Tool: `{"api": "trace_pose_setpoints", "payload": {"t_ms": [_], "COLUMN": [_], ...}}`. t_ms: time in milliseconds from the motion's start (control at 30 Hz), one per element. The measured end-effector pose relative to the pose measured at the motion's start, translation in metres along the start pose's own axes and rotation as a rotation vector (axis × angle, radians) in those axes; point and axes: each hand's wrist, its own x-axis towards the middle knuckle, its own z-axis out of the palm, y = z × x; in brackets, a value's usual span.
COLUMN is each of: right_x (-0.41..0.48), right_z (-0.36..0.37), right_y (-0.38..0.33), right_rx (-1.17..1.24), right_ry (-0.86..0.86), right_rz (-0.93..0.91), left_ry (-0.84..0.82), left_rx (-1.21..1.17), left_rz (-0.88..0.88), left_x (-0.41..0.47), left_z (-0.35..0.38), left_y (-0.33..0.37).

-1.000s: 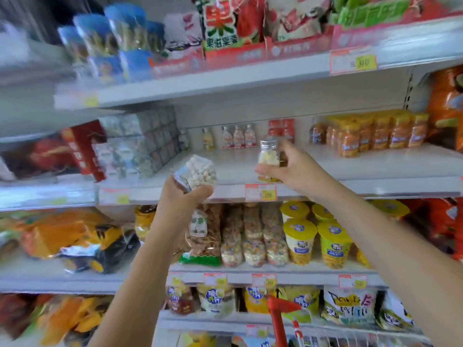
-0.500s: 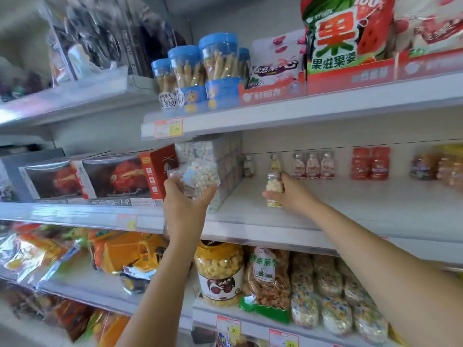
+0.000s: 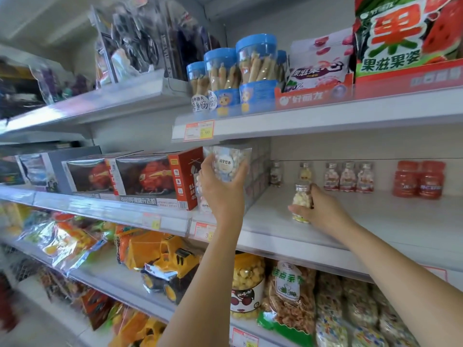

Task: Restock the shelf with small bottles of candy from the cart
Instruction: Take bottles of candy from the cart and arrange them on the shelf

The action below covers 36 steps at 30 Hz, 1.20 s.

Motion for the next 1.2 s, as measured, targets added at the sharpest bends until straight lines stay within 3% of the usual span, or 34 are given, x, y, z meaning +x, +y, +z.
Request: {"api": "trace_pose_setpoints", "payload": {"t_ms": [167, 433, 833, 1200], "right_x": [-0.003, -0.001, -0.004, -0.005], "right_z": [0.0, 0.001, -0.001, -0.002], "right_y": [-0.003, 0.0, -0.003, -0.004], "right_rx": [0.002, 0.002, -0.002, 0.016], "right_ry": [-0.005, 0.02, 0.01, 0.0], "right_rz": [-0.004, -0.025, -0.02, -0.004], "left_ry": [-0.006, 0.049, -0.032, -0.018], "left_rx": [0.007, 0.3, 0.257, 0.49], "left_rz": [-0.034, -0.029, -0.019, 0.064], "left_x": [0.002, 0.037, 0.029, 0.03], "left_z": [0.013, 0.016, 0.003, -0.004], "left_y": [-0.003, -0.024, -0.025, -0.022]}}
